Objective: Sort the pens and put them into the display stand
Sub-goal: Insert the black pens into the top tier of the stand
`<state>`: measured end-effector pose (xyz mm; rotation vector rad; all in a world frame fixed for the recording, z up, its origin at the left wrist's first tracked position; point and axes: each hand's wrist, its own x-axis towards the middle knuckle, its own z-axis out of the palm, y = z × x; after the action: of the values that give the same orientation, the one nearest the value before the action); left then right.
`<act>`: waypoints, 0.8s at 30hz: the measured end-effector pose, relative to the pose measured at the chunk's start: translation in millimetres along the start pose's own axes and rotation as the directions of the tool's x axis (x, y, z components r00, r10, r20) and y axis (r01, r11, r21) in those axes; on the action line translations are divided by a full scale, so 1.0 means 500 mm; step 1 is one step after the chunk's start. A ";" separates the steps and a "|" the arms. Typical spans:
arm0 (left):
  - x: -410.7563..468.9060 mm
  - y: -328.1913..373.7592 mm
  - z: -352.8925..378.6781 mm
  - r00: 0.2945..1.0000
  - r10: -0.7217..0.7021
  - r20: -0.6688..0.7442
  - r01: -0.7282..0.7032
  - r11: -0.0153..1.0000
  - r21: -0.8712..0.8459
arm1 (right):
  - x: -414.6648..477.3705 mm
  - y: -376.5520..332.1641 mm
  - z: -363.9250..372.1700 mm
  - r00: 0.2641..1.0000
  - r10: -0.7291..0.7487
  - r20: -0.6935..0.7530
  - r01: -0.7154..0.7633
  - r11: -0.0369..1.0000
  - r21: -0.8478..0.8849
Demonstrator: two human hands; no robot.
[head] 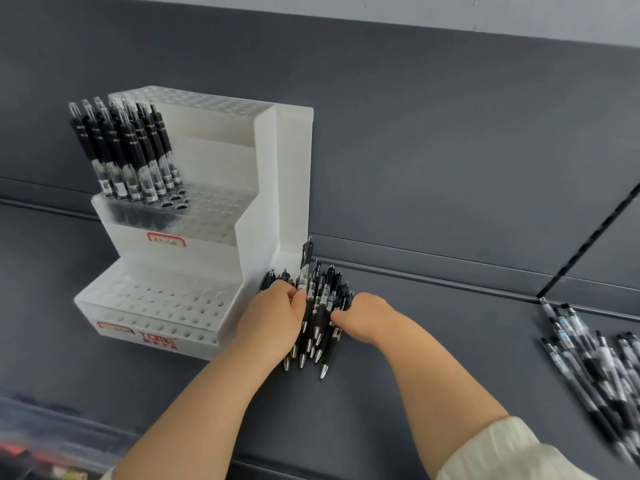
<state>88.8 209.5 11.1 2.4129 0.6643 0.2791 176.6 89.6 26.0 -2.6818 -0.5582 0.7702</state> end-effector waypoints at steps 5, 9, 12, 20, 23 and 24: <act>-0.025 -0.007 -0.017 0.998 0.054 0.022 -0.050 0.984 -0.170 | 0.021 -0.014 0.025 0.995 0.068 -0.076 -0.075 0.992 -0.102; -0.042 -0.006 -0.028 0.994 0.111 0.024 -0.100 0.957 -0.271 | 0.011 -0.020 0.026 0.986 0.114 -0.119 -0.118 0.993 -0.028; -0.047 -0.013 -0.047 0.986 0.164 -0.005 -0.158 0.943 -0.294 | -0.011 -0.004 0.025 0.973 0.141 -0.181 -0.102 0.972 0.213; -0.039 -0.020 -0.148 0.936 0.351 0.006 -0.309 0.832 -0.460 | -0.093 -0.061 0.008 0.840 0.208 -0.501 0.173 0.772 0.611; -0.029 -0.028 -0.194 0.918 0.396 0.005 -0.339 0.791 -0.509 | -0.130 -0.124 -0.007 0.775 0.180 -0.606 0.311 0.726 0.613; -0.026 -0.035 -0.209 0.910 0.415 0.003 -0.353 0.777 -0.521 | -0.142 -0.145 -0.011 0.752 0.166 -0.638 0.347 0.723 0.597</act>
<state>34.8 267.5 82.4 1.9981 0.0094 0.4176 103.5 121.4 89.3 -1.9648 -0.1565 -0.0715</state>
